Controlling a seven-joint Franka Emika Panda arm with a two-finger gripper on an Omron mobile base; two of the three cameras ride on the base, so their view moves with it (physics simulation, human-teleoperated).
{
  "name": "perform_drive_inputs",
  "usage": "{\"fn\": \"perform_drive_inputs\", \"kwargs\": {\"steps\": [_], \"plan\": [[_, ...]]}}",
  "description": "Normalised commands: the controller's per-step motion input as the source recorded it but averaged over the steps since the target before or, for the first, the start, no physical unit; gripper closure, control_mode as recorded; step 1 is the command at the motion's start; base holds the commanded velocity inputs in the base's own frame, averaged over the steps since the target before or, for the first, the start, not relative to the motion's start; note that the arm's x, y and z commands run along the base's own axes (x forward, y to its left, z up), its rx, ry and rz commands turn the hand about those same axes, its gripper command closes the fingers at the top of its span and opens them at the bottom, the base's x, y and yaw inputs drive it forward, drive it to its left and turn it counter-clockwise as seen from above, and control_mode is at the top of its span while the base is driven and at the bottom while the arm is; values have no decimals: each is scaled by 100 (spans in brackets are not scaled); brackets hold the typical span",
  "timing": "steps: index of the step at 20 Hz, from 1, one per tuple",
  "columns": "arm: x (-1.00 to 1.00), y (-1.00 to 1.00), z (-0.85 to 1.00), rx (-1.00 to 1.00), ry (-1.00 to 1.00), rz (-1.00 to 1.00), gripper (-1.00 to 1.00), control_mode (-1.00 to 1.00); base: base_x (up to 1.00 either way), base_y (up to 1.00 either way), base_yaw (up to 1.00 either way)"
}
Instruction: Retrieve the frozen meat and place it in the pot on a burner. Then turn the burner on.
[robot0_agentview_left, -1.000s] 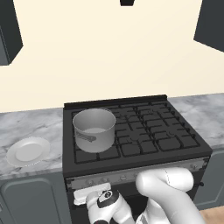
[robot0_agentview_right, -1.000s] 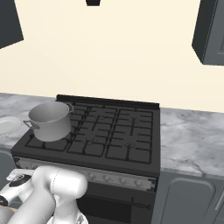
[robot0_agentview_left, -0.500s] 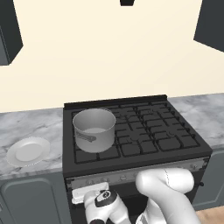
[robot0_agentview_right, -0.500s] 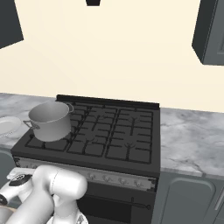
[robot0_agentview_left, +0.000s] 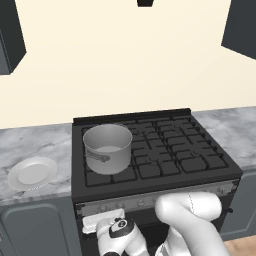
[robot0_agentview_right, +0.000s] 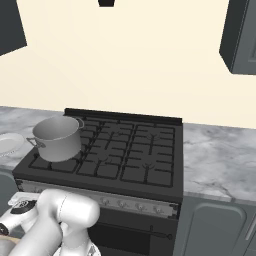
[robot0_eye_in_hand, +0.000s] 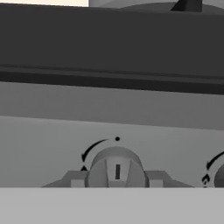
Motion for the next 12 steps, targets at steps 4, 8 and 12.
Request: {"fn": "perform_drive_inputs", "kwargs": {"steps": [4, 8, 12], "plan": [[0, -4, 0, -4, 3, 0, 100, -100, 0, 0, 0], [0, 0, 0, -15, 9, 0, 100, -100, 0, 0, 0], [0, 0, 0, -25, 16, 0, 100, -100, 0, 0, 0]]}}
